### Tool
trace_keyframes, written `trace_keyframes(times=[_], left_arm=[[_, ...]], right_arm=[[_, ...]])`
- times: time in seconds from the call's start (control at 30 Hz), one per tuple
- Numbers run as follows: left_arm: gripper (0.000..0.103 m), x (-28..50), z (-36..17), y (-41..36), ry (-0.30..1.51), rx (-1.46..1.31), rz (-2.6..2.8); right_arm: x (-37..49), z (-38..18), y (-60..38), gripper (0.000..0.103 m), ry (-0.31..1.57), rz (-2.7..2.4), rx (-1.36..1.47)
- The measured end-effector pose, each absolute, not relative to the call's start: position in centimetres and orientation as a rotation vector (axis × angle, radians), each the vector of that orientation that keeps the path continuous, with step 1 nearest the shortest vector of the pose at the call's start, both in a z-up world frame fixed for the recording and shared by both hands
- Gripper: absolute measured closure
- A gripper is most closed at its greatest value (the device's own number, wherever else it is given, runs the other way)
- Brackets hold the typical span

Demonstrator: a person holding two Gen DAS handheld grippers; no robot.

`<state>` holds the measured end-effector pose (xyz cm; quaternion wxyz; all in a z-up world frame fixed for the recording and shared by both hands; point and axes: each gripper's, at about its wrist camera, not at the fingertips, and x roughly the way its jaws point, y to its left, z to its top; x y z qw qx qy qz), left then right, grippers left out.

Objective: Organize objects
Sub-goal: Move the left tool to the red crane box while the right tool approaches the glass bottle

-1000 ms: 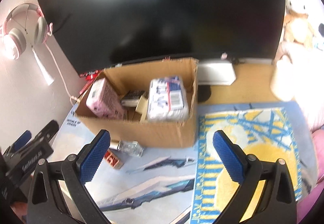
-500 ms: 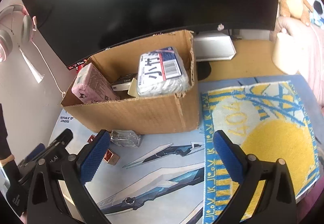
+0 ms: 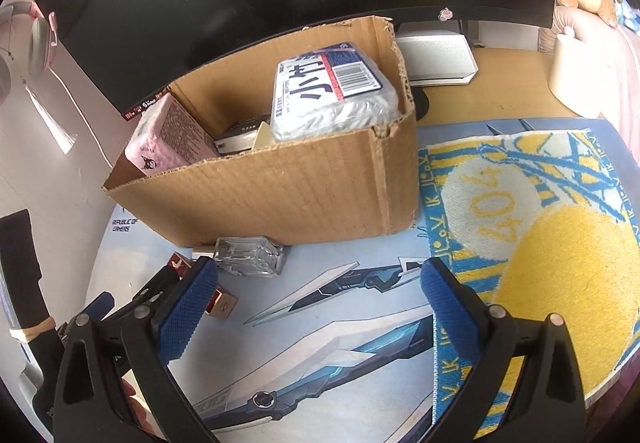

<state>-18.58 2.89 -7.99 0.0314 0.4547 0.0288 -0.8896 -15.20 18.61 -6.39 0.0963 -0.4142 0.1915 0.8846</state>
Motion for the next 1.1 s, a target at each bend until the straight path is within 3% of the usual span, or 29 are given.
trace_keyframes(times=[0.67, 0.97, 1.1], left_arm=[[0.0, -18.8, -9.1, 3.7, 0.177, 1.467, -2.823], [0.0, -18.6, -9.3, 5.9, 0.064, 1.495, -2.874], [0.0, -19.0, -10.3, 5.8, 0.043, 1.527, -2.795]], right_arm=[[-16.0, -6.8, 18.4, 0.0, 0.638, 2.602, -1.243], [-16.2, -7.0, 18.7, 0.0, 0.714, 2.59, -1.26], [-16.5, -7.0, 17.8, 0.0, 0.63, 2.598, -1.266]])
